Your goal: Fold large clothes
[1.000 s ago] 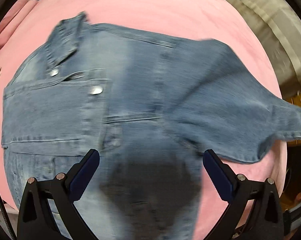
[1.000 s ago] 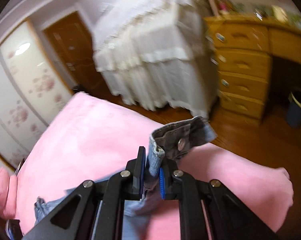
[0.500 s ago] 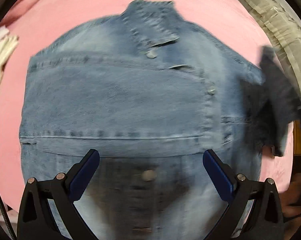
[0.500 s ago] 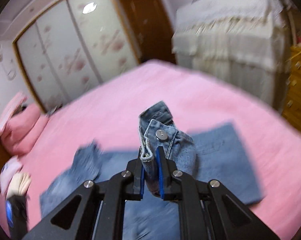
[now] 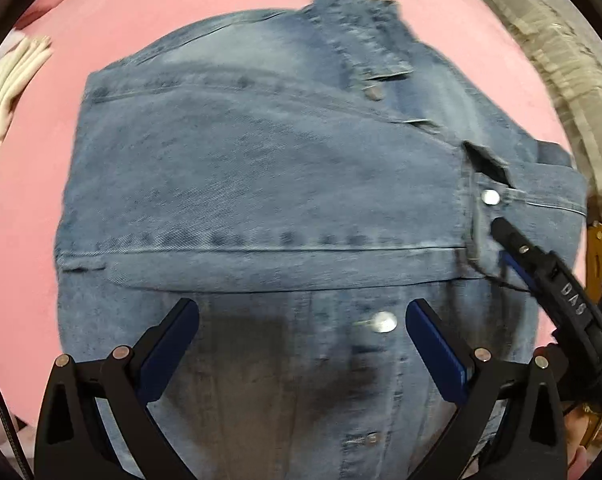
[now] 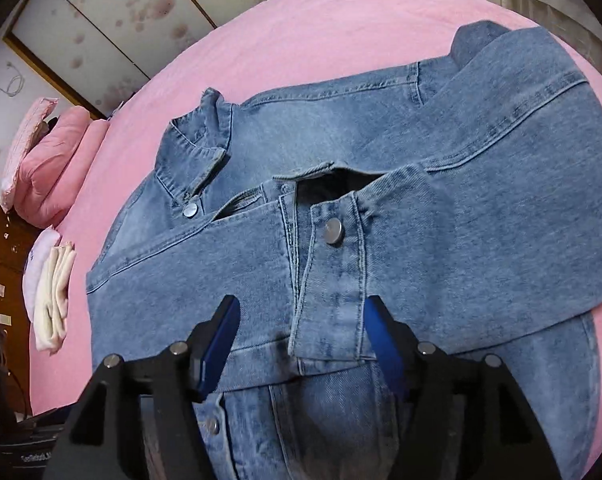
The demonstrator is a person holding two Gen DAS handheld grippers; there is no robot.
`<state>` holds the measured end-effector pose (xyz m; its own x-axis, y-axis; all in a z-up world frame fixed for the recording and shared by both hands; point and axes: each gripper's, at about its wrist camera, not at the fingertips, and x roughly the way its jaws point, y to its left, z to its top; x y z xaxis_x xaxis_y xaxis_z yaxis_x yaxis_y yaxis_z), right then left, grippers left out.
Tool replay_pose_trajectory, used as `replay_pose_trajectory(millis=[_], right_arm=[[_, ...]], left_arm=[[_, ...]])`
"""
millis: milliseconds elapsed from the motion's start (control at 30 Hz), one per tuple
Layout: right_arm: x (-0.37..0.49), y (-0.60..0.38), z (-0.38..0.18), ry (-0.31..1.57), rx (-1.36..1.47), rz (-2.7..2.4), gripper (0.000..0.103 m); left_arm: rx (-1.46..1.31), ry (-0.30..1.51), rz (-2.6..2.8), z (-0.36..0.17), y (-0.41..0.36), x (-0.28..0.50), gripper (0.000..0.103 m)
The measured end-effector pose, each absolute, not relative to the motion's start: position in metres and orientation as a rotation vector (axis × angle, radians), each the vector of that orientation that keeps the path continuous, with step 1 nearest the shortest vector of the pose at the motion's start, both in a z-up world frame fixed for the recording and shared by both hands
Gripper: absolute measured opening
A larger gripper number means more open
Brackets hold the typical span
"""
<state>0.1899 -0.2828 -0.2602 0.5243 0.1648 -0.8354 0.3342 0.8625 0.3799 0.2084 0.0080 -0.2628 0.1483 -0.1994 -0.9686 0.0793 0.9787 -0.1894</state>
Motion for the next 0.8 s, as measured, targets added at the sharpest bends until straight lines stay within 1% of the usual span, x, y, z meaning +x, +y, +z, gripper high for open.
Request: replay_pose_trajectory(millis=[100, 200, 267, 333, 400, 467, 567, 700, 767, 800], right_arm=[[0.176, -0.289, -0.257, 1.024, 0.56, -0.086, 0.064], [0.168, -0.293, -0.257, 1.039, 0.528, -0.013, 0.064], [0.159, -0.295, -0.258, 1.038, 0.5, 0.003, 0.064], [0.148, -0.302, -0.26, 1.048, 0.511, 0.0, 0.064], [0.138, -0.311, -0.263, 1.066, 0.539, -0.016, 0.064], [0.131, -0.321, -0.266, 1.086, 0.565, -0.014, 0.064], [0.118, -0.336, -0.266, 1.104, 0.556, 0.007, 0.064], [0.102, -0.359, -0.266, 1.122, 0.573, 0.055, 0.064], [0.095, -0.37, -0.266, 1.131, 0.568, 0.07, 0.064], [0.091, -0.377, -0.266, 1.133, 0.558, 0.073, 0.064]], left_arm=[[-0.101, 1.359, -0.284, -0.254, -0.016, 0.208, 0.101], [-0.085, 1.352, -0.335, -0.257, -0.04, 0.211, 0.094], [-0.119, 1.375, -0.357, -0.263, -0.055, 0.212, 0.084], [-0.163, 1.408, -0.341, -0.272, -0.067, 0.214, 0.083], [-0.213, 1.45, -0.31, -0.282, -0.079, 0.216, 0.078], [-0.232, 1.461, -0.29, -0.288, -0.093, 0.216, 0.066], [-0.272, 1.46, -0.28, -0.295, -0.109, 0.215, 0.058], [-0.39, 1.462, -0.334, -0.304, -0.129, 0.221, 0.056], [-0.41, 1.469, -0.326, -0.311, -0.136, 0.224, 0.045], [-0.405, 1.476, -0.302, -0.315, -0.14, 0.227, 0.044]])
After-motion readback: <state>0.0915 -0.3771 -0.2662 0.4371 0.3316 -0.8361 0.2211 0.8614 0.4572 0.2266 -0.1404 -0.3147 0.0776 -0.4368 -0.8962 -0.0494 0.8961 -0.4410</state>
